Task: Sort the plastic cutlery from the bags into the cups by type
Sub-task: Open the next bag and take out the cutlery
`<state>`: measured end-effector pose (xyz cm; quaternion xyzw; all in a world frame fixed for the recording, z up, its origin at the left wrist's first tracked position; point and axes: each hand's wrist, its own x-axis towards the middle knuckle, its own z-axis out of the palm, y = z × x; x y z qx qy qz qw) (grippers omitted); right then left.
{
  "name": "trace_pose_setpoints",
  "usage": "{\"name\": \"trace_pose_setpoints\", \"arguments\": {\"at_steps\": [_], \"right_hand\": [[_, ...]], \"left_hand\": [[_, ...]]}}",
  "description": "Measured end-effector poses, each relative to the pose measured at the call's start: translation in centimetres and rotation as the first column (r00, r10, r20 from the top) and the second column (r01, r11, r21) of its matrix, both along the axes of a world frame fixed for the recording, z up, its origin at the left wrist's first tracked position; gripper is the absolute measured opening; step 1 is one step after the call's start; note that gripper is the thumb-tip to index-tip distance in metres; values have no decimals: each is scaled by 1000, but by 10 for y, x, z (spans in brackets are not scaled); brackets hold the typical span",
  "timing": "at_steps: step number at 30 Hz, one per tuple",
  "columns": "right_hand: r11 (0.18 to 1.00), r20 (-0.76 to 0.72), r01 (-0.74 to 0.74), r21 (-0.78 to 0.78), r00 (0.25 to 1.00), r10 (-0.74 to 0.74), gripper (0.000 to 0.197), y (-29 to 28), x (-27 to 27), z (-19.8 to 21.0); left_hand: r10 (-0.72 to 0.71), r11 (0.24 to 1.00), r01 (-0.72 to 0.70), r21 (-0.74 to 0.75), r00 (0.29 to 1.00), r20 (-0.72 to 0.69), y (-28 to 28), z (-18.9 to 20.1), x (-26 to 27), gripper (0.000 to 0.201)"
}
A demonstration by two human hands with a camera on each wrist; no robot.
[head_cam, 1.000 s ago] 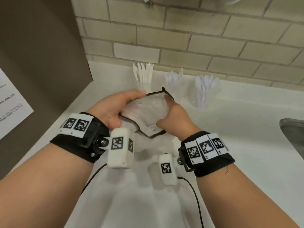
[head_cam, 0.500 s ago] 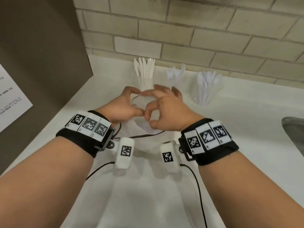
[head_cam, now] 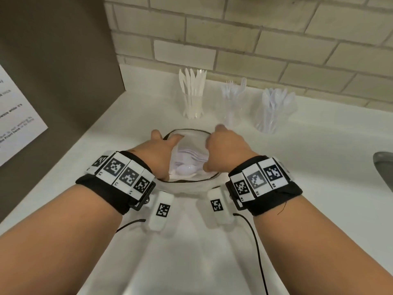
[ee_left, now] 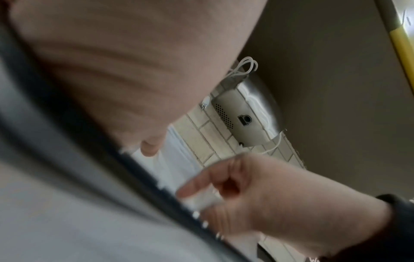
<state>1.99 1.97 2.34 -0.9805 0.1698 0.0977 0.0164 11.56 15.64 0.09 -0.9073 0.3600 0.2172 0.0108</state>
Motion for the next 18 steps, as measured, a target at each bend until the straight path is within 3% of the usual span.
{"name": "trace_pose_setpoints", "arguments": {"at_steps": [2,3,4,6,8,10,13,18], "right_hand": [[983,307,-125,138,949,77,19,4,3,1],[958,351,-208,200,928,128,22,8,5,2],[936,312,-268,229,931,190,28,11,6,1],[950,95,-250,188,967,235,39,12,6,-9],[982,-44,-134,130,989,141,50,3,3,-21],[986,-64,-90,138,993,99,55,-2,2,-31],[978,-22,-111,178,993,116,49,2,5,-36],[982,-45,-36,183,998,45,60,11,9,-38]], "left_hand": [[-34,999,35,-34,999,12,-2,0,-3,110],[-46,997,46,-56,999,13,-2,0,-3,103],[-55,995,55,-87,998,10,-2,1,-4,92],[-54,990,54,-130,999,3,-1,3,-3,67],[-42,992,46,-113,998,39,2,1,0,44],[-3,997,10,-71,996,92,5,-3,2,29],[57,997,-54,-51,995,76,9,-13,4,50],[8,994,-10,108,1000,24,8,-33,10,78]]}}
